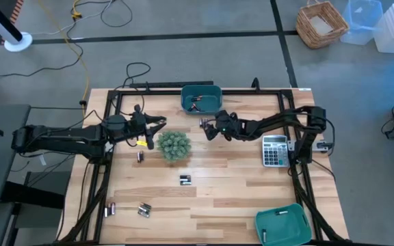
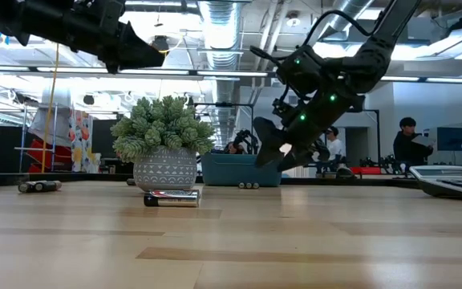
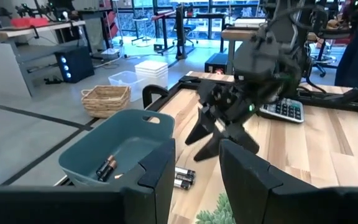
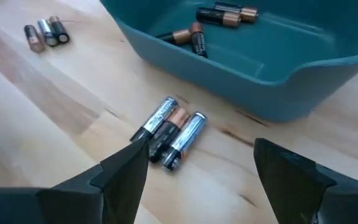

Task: Sort batteries
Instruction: Put the silver battery into the green bin

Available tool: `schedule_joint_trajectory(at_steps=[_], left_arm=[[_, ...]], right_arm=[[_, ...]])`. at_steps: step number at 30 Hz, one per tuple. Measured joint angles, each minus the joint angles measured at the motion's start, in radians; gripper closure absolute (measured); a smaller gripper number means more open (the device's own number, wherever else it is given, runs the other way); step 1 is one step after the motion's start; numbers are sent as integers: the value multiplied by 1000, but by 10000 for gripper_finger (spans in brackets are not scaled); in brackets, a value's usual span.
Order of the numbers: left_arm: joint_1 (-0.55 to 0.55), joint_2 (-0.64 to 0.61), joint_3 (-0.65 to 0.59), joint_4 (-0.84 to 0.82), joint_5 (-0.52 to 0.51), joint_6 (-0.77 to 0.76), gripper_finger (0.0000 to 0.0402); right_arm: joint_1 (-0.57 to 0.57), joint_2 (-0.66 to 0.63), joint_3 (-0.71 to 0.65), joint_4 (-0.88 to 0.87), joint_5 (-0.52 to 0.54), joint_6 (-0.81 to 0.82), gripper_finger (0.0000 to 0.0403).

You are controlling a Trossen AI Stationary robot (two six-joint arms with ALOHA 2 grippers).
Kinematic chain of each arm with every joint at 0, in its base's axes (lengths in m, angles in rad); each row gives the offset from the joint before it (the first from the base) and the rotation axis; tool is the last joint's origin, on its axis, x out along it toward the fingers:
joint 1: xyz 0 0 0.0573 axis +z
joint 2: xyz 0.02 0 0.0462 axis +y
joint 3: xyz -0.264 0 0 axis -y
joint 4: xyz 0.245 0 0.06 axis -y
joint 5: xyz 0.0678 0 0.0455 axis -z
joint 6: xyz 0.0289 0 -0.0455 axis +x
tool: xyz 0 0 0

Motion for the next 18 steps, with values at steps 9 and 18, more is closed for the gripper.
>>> schedule_joint_trajectory(at_steps=[9, 18], left_arm=[[0, 0, 0, 10, 2, 0, 283], [0, 0, 0, 3, 2, -2, 283]], right_arm=[[19, 70, 0, 88, 35, -10, 97], [-1, 100, 2, 117, 45, -10, 97]])
